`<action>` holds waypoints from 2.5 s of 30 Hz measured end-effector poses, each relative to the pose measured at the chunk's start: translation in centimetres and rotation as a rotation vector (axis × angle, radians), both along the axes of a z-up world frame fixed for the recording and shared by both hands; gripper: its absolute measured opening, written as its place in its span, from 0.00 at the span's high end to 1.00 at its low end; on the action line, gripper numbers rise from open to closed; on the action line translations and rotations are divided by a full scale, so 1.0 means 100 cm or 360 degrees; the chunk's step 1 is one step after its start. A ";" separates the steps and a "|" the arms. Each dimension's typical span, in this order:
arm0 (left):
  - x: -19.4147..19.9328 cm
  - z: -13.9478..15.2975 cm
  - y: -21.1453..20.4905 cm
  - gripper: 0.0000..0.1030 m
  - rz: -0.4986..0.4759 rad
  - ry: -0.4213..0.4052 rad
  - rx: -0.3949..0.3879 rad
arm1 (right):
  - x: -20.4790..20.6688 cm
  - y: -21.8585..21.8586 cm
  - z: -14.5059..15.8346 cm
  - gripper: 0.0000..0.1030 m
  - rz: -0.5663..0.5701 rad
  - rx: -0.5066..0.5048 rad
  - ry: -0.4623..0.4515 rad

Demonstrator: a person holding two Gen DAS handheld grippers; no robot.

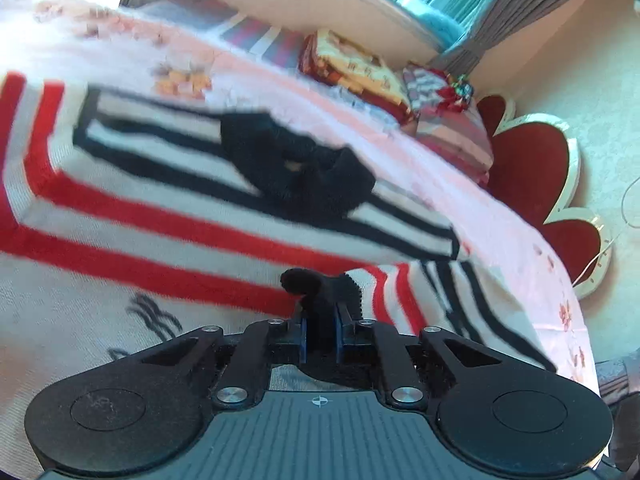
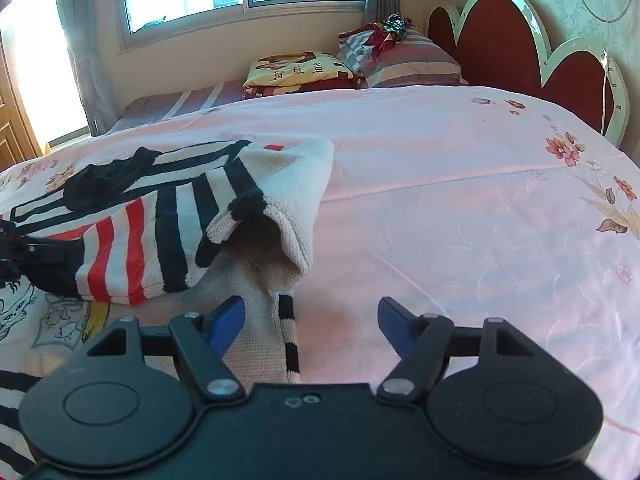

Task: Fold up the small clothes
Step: 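Fold the held sleeve across the sweater body and open the right tool, then grasp the black cuff of the other sleeve with the left tool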

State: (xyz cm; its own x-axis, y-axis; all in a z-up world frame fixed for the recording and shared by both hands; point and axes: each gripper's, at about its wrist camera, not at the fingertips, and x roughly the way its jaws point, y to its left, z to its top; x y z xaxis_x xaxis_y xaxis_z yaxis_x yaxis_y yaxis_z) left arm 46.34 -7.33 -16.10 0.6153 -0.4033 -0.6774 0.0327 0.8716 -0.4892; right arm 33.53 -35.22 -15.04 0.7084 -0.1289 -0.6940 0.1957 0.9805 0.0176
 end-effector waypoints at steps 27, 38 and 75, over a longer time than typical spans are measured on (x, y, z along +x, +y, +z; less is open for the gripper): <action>-0.007 0.015 0.061 0.34 0.0053 -0.0067 0.0301 | 0.004 -0.007 0.030 0.49 0.0107 0.0228 -0.0121; -0.008 -0.019 0.051 0.29 0.0095 -0.0084 0.0551 | 0.150 -0.030 -0.006 0.74 0.0067 0.0491 0.0007; -0.149 -0.041 0.374 0.15 0.1257 0.0122 -0.0193 | 0.094 0.238 -0.003 0.49 0.0735 0.0156 0.0071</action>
